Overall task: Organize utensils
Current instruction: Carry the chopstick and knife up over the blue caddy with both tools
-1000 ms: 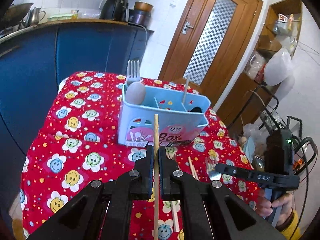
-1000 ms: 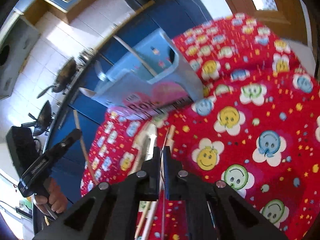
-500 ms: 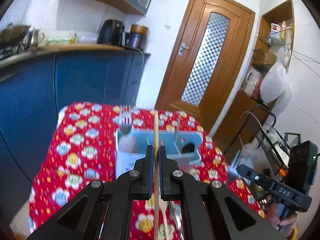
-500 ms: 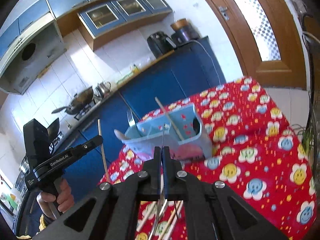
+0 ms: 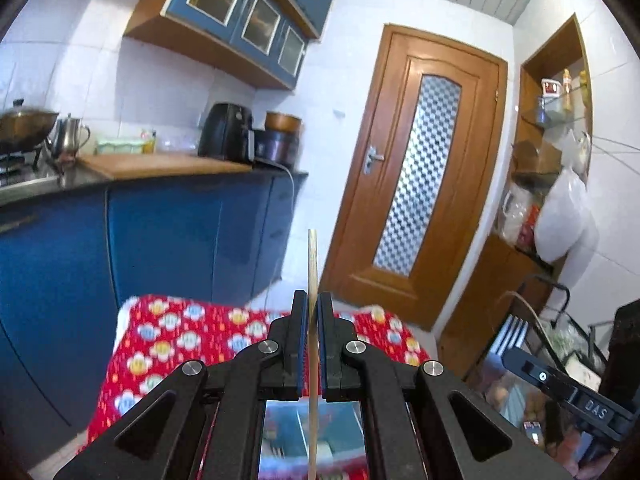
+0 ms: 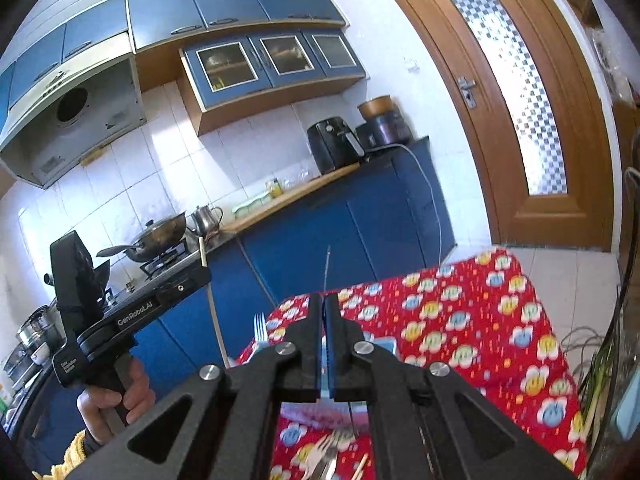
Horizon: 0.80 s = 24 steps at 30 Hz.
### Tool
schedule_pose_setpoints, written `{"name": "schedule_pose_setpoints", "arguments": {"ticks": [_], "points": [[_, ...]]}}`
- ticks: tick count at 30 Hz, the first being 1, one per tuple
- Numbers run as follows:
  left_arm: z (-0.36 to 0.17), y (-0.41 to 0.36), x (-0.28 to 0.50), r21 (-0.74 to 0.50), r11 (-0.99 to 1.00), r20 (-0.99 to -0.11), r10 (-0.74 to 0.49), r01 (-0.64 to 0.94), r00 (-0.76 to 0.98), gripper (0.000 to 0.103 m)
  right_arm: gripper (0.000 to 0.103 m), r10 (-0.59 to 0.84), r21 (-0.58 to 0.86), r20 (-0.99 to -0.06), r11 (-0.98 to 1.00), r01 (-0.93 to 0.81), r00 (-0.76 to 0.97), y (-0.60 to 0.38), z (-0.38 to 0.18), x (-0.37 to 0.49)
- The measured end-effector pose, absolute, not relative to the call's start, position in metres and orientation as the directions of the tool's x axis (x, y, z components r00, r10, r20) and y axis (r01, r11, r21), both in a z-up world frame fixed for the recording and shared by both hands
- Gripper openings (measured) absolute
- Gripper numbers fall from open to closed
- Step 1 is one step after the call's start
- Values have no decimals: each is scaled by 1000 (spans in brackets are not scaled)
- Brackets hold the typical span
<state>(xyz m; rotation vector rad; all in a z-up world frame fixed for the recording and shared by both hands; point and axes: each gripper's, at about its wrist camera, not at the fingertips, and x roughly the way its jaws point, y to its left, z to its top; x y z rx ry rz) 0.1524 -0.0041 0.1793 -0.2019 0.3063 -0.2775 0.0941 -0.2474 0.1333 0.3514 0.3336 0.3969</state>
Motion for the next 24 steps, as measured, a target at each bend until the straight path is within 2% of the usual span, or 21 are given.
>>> {"name": "schedule_pose_setpoints", "arguments": {"ticks": [6,14,24], "points": [[176,-6,175,-200,963,-214,-222,180,951,4,3,406,363,-240,880,-306,882,-242,141,119],[136,-6,195,-191,971,-239,-187,143,953,5,3,346,271,-295,924,-269,891,-225,111,145],[111,-7,200,-183,972,-296,-198,148,934,4,3,366,264,-395,924,-277,843,-211,74,165]]}}
